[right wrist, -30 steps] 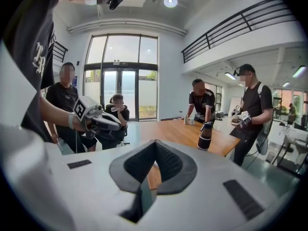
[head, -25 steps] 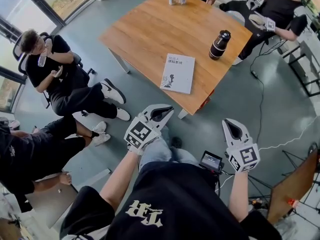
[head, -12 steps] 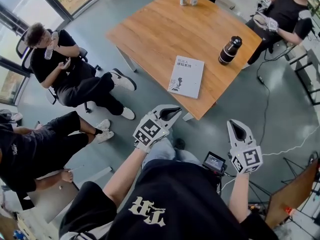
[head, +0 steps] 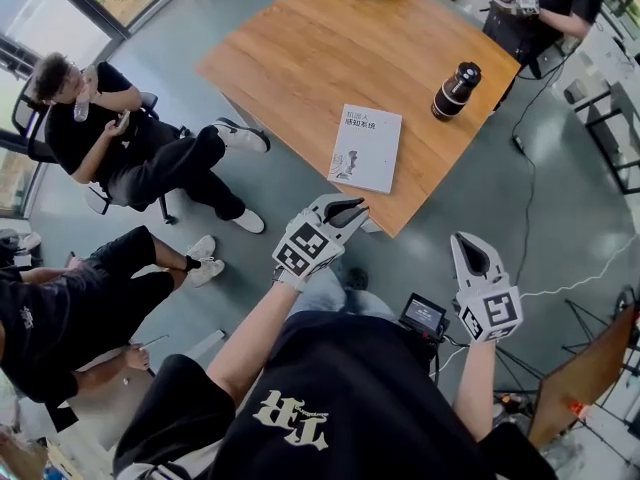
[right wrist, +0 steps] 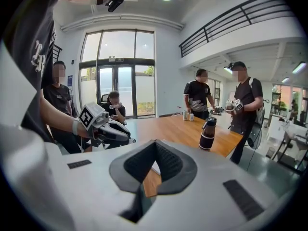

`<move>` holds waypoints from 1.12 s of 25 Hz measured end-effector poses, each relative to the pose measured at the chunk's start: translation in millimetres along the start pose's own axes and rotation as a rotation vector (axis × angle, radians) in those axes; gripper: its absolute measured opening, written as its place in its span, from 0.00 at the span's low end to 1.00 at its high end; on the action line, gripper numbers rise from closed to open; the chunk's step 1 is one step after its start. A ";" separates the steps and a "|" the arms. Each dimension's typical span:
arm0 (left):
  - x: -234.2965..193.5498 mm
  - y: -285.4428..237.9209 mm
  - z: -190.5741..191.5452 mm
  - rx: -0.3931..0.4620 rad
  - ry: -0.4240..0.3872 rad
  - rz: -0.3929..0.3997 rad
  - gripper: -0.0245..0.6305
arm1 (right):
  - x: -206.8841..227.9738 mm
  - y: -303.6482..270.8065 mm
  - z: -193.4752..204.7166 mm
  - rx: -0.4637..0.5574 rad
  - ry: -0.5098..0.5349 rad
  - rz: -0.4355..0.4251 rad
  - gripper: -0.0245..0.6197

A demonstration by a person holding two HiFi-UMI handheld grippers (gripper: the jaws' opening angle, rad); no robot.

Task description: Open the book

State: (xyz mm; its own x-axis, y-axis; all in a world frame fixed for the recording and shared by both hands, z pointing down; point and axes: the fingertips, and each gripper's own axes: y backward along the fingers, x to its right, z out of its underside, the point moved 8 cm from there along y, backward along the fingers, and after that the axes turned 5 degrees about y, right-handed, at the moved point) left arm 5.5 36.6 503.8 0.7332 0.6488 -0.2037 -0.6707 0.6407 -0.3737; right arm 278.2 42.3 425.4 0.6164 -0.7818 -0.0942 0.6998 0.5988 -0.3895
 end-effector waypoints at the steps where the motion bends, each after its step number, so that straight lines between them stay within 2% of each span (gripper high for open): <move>1: -2.2 -3.6 0.9 -0.012 -0.007 0.005 0.11 | 0.9 -2.1 0.0 -0.004 -0.004 0.000 0.02; 11: -38.1 -36.8 18.3 -0.142 -0.044 0.016 0.11 | 7.3 -29.9 8.2 -0.044 -0.054 -0.029 0.02; 18: -66.4 -53.2 23.9 -0.164 -0.018 -0.003 0.11 | 12.7 -78.3 16.9 -0.065 -0.069 -0.104 0.02; 20: -73.0 -55.7 25.0 -0.162 -0.003 -0.008 0.11 | 18.2 -92.4 23.3 -0.075 -0.116 -0.118 0.02; 24: -84.3 -57.4 30.0 -0.168 0.036 -0.003 0.11 | 30.3 -117.8 40.3 -0.091 -0.276 -0.141 0.02; 28: -101.3 -58.7 34.8 -0.168 0.061 0.008 0.09 | 39.4 -146.3 56.7 -0.146 -0.332 -0.134 0.02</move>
State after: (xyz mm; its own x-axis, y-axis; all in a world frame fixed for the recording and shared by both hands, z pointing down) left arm -33.3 -52.4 577.8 0.7369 0.6239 -0.2602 -0.6520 0.5546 -0.5170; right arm 220.5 -66.2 530.6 0.6231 -0.7381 0.2588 0.7380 0.4452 -0.5071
